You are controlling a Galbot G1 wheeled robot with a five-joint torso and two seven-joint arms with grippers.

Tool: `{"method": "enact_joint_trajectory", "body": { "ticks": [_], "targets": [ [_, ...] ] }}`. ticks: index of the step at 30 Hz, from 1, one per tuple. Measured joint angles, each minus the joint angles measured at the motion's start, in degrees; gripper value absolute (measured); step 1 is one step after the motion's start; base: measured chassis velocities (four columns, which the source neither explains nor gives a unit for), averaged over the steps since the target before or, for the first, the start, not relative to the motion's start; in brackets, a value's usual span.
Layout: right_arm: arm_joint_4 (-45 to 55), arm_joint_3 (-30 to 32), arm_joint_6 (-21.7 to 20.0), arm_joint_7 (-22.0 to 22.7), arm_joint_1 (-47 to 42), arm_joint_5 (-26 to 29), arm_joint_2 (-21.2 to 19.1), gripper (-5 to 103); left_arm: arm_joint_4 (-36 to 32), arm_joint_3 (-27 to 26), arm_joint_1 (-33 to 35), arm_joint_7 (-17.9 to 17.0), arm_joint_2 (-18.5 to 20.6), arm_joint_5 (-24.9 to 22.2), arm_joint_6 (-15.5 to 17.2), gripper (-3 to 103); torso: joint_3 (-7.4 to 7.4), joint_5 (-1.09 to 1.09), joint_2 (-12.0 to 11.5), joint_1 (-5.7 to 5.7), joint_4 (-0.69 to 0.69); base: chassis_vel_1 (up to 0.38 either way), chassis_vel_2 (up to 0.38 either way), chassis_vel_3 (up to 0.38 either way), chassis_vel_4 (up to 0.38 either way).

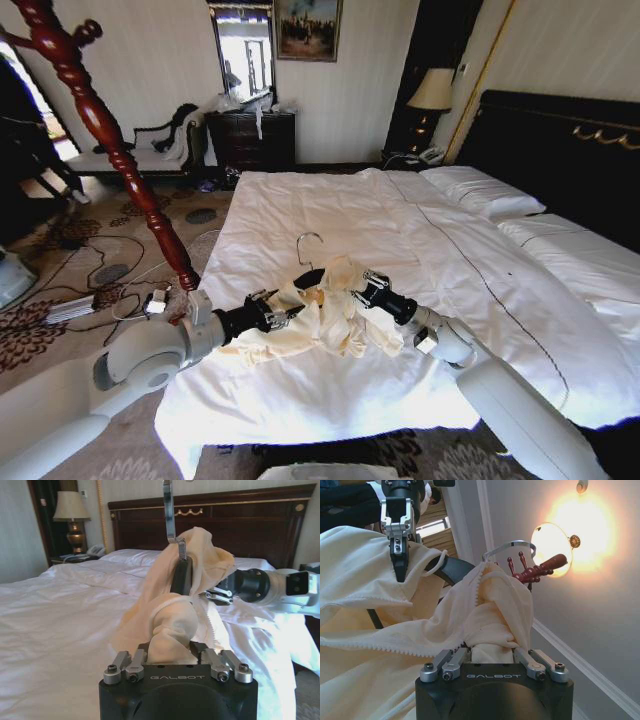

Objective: Pick up the clothes from the bed and hang them on the clothes hanger.

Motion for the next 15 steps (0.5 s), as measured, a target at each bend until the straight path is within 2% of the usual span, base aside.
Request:
{"method": "enact_joint_trajectory", "body": {
  "ticks": [1, 4, 5, 7, 8, 10, 12, 14, 15],
  "targets": [
    [0.0, 0.0, 0.1, 0.0, 0.0, 0.1, 0.0, 25, 0.1, 0.1, 0.0, 0.4, -0.1, 0.1, 0.0, 42, 0.0, 0.0, 0.0, 0.0, 0.0, 0.0, 0.0, 0.0, 0.0],
    [0.0, 0.3, 0.3, -0.3, 0.1, 1.3, -0.6, 26, 0.4, 0.2, 0.1, 1.6, -0.6, 0.9, -0.3, 26, 0.0, 0.0, 0.0, 0.01, -0.01, 0.0, 0.0, 0.0, 0.0],
    [0.0, 0.3, 0.3, -0.3, 0.1, 1.3, -0.6, 26, 0.4, 0.2, 0.1, 1.6, -0.6, 0.9, -0.3, 26, 0.0, 0.0, 0.0, 0.01, -0.01, 0.0, 0.0, 0.0, 0.0],
    [0.1, 0.6, 0.5, -0.8, 0.3, 3.1, -1.1, 25, 0.6, 0.4, 0.2, 2.2, -0.9, 1.0, -0.3, 18, 0.0, 0.01, 0.0, 0.01, 0.0, 0.0, 0.0, 0.0, 0.0],
    [0.1, 0.7, 0.5, -1.1, 0.4, 4.4, -1.3, 36, 0.8, 0.4, 0.2, 2.3, -1.1, 1.0, -0.4, 18, 0.0, 0.01, 0.0, 0.0, 0.0, 0.0, 0.0, 0.0, 0.0],
    [0.1, 0.7, 0.5, -2.6, 0.4, 7.3, -1.9, 47, 1.1, 0.4, 0.2, 2.3, -1.5, 1.0, -0.5, 18, 0.0, 0.0, 0.0, 0.01, -0.01, 0.0, 0.0, 0.0, 0.0],
    [0.1, 0.7, 0.5, -3.4, 0.4, 8.4, -2.0, 47, 1.2, 0.3, 0.2, 2.3, -1.7, 1.0, -0.5, 18, 0.0, 0.0, 0.0, 0.0, 0.0, 0.0, 0.0, 0.0, 0.0],
    [-0.1, 0.7, 0.5, -6.2, 0.4, 11.7, -3.0, 58, 1.8, 0.1, 0.0, 2.2, -2.2, 1.0, -0.7, 18, 0.0, 0.01, 0.0, 0.0, 0.0, 0.0, 0.0, 0.0, 0.0],
    [-0.1, 0.7, 0.5, -6.2, 0.4, 11.7, -3.0, 58, 1.8, 0.1, 0.0, 2.2, -2.2, 1.0, -0.7, 18, 0.0, 0.01, 0.0, 0.0, 0.0, 0.0, 0.0, 0.0, 0.0]
  ]
}}
